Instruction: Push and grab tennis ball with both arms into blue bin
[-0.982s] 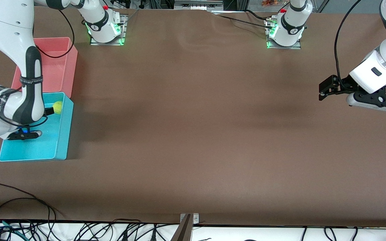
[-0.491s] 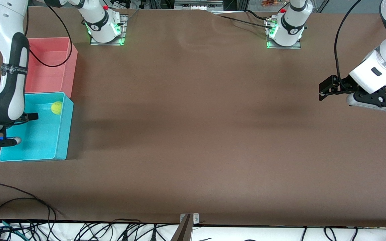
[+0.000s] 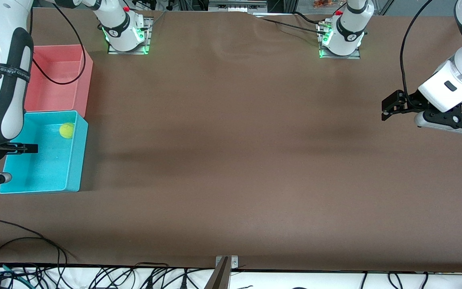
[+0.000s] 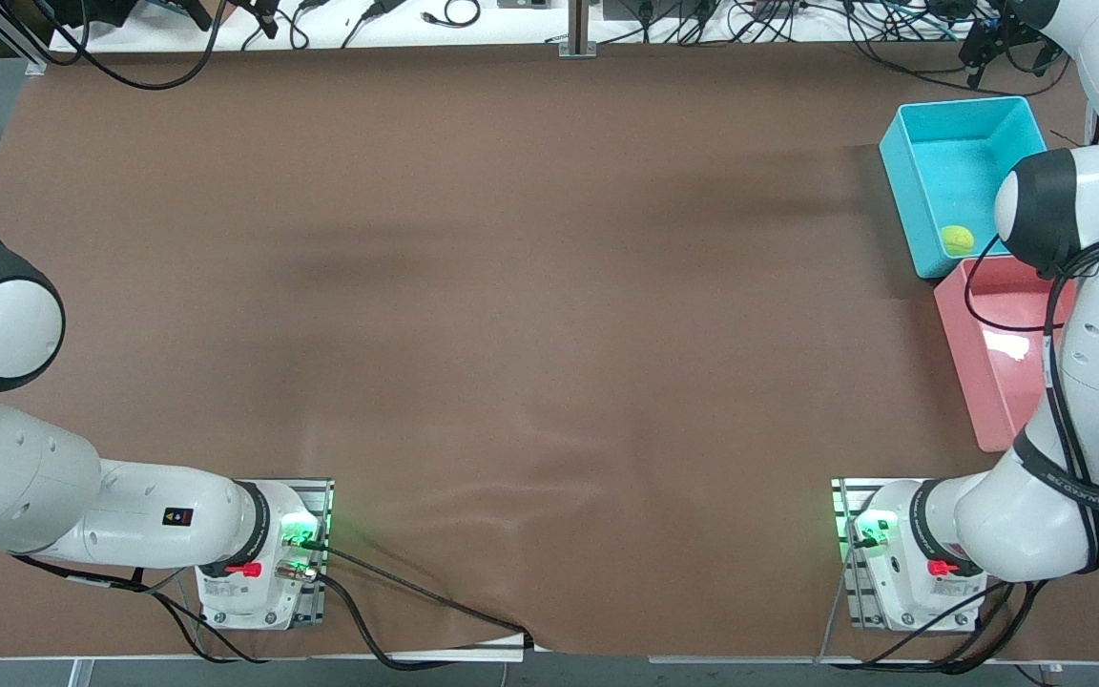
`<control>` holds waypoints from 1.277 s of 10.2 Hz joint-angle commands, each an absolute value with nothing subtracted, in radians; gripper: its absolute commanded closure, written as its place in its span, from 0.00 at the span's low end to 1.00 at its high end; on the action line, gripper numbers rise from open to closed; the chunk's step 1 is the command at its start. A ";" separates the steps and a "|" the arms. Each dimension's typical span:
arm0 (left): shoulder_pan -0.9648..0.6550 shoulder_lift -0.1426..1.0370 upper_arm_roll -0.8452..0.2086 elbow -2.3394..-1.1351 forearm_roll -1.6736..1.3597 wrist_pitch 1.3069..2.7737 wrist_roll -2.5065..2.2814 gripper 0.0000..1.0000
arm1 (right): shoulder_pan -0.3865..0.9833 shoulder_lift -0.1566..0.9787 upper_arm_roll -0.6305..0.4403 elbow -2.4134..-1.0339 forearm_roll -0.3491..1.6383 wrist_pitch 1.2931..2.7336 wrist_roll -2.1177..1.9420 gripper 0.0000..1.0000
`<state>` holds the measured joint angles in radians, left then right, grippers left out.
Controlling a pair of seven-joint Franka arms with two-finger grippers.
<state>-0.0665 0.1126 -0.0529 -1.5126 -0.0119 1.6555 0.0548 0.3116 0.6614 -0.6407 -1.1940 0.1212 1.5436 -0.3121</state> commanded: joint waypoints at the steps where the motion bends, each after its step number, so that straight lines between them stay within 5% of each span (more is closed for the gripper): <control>1: -0.071 0.126 -0.049 -1.480 -0.023 1.635 0.060 0.00 | 0.301 0.631 -0.617 -1.141 0.153 1.523 -0.263 0.00; 3: -0.071 0.126 -0.049 -1.480 -0.023 1.635 0.060 0.00 | 0.246 0.536 -0.514 -1.179 0.150 1.528 -0.219 0.00; 6: -0.071 0.126 -0.049 -1.480 -0.023 1.635 0.060 0.00 | 0.101 0.375 -0.203 -1.318 0.016 1.627 -0.071 0.00; 8: -0.071 0.126 -0.049 -1.480 -0.023 1.635 0.060 0.00 | 0.100 0.258 -0.138 -1.478 -0.046 1.757 0.053 0.00; 13: -0.071 0.126 -0.049 -1.480 -0.025 1.635 0.060 0.00 | -0.023 0.040 -0.054 -1.626 -0.031 1.752 -0.047 0.00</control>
<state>-0.0665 0.1134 -0.0529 -1.5115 -0.0119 1.6555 0.0548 0.0156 0.1592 -0.0953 -1.5297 -0.0246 1.7416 0.0095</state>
